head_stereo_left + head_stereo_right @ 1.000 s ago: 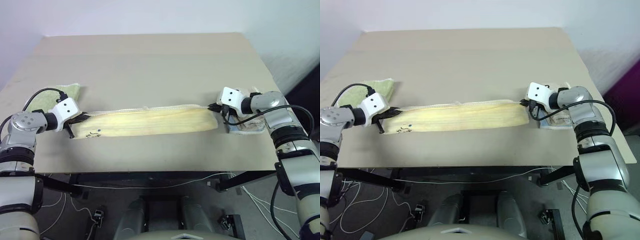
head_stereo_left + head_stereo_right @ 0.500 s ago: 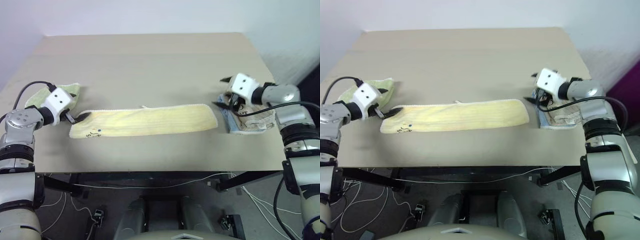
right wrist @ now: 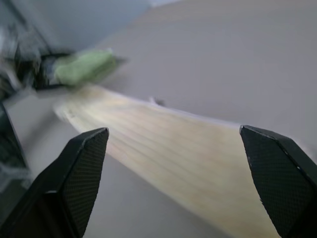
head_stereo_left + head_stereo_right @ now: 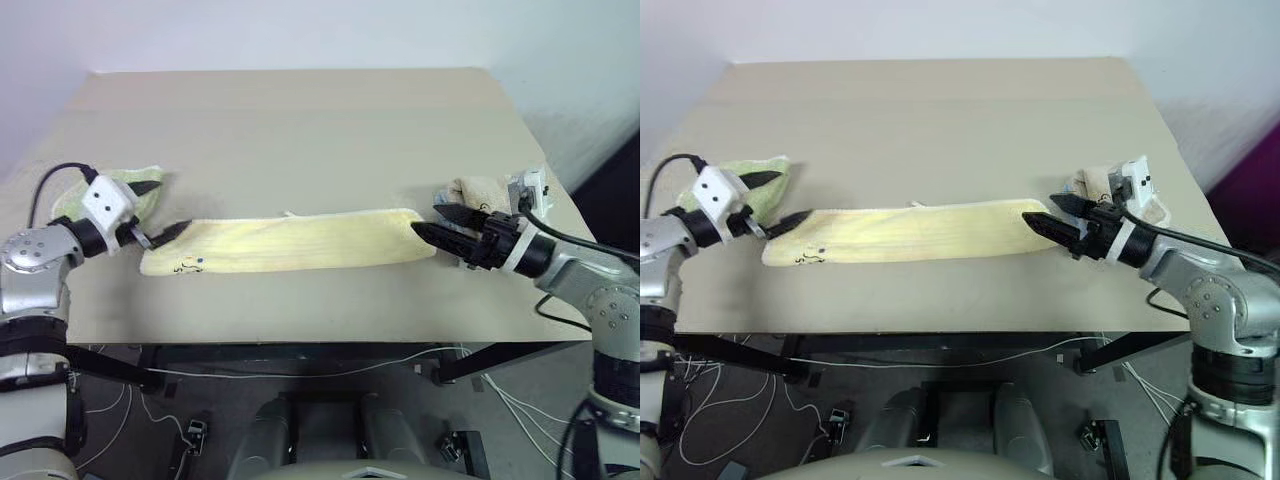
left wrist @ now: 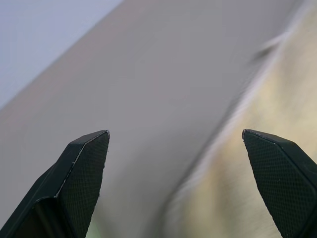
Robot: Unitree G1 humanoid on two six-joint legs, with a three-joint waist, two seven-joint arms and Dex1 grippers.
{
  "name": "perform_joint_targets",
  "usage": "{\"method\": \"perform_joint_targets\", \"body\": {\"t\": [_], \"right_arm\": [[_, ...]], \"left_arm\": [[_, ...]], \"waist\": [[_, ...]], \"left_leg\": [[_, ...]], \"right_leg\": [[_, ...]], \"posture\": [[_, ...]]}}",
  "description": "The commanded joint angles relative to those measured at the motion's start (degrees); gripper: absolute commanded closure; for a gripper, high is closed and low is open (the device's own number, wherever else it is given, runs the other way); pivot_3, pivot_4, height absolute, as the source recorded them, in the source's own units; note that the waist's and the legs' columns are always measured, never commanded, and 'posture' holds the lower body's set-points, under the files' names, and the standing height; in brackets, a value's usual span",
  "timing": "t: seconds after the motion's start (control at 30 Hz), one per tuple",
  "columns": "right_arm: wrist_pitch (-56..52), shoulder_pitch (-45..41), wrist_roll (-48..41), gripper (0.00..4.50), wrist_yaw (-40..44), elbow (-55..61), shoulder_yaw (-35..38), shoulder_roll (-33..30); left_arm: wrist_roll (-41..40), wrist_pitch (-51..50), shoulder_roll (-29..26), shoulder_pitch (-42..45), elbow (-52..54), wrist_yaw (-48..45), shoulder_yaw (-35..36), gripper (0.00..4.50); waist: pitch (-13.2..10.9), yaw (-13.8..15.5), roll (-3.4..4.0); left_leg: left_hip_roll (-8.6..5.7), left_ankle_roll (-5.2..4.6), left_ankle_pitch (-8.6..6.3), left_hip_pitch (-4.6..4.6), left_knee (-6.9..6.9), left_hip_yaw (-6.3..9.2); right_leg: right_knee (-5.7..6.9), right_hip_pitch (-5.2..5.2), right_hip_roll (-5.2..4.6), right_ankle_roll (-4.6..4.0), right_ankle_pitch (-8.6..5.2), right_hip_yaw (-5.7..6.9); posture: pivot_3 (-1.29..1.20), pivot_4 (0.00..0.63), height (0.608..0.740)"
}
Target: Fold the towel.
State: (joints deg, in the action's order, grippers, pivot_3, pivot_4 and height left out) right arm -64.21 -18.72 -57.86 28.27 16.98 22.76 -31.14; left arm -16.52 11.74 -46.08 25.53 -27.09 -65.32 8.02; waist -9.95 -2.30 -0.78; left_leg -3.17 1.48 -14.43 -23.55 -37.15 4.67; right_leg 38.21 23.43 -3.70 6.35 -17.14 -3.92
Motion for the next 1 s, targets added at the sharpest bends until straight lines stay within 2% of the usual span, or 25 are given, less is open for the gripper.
{"method": "perform_joint_targets", "body": {"t": [0.03,0.2,0.43,0.67,1.0], "right_arm": [[-5.7,2.1,-11.7,0.06,-15.4,1.2,6.2,5.7],[-4.4,5.0,-26.0,0.06,-35.4,-1.8,8.7,11.0],[2.7,6.6,-38.6,0.06,-53.1,-5.5,4.4,12.2],[9.4,4.6,-39.9,0.06,-59.2,-10.7,0.4,13.6],[13.8,-0.5,-33.2,0.06,-56.3,-19.6,-1.6,14.3]], "left_arm": [[-4.1,-5.8,-0.7,-4.1,10.6,-6.0,-2.1,0.00],[-4.7,-9.6,1.2,-7.2,17.4,-6.9,-4.3,0.00],[-4.2,-11.6,3.9,-8.4,20.9,-5.9,-5.8,0.00],[-4.0,-11.7,4.8,-8.9,22.0,-5.1,-6.6,0.00],[-3.6,-11.2,5.4,-9.4,22.9,-3.9,-6.7,0.00]], "waist": [[0.0,0.0,0.01],[0.0,0.2,0.02],[0.0,-0.2,0.03],[0.0,-0.3,0.00],[0.2,-0.6,-0.18]], "left_leg": [[0.00,0.00,0.00,0.00,0.03,0.00],[-0.01,0.00,0.00,0.04,0.03,-0.01],[0.00,0.00,0.00,0.07,0.05,-0.04],[0.02,-0.01,0.00,0.09,0.05,-0.05],[0.08,-0.01,0.00,0.38,0.05,-0.06]], "right_leg": [[-0.02,0.00,0.00,0.00,0.00,-0.01],[-0.02,-0.04,-0.01,0.00,0.00,-0.01],[-0.01,-0.03,0.05,0.00,0.00,0.01],[-0.02,-0.06,0.09,0.00,0.00,0.02],[-0.02,-0.35,0.16,0.00,0.00,0.02]], "posture": [[0.00,0.150,0.740],[0.00,0.150,0.740],[0.00,0.150,0.740],[0.00,0.150,0.740],[0.00,0.150,0.740]]}}
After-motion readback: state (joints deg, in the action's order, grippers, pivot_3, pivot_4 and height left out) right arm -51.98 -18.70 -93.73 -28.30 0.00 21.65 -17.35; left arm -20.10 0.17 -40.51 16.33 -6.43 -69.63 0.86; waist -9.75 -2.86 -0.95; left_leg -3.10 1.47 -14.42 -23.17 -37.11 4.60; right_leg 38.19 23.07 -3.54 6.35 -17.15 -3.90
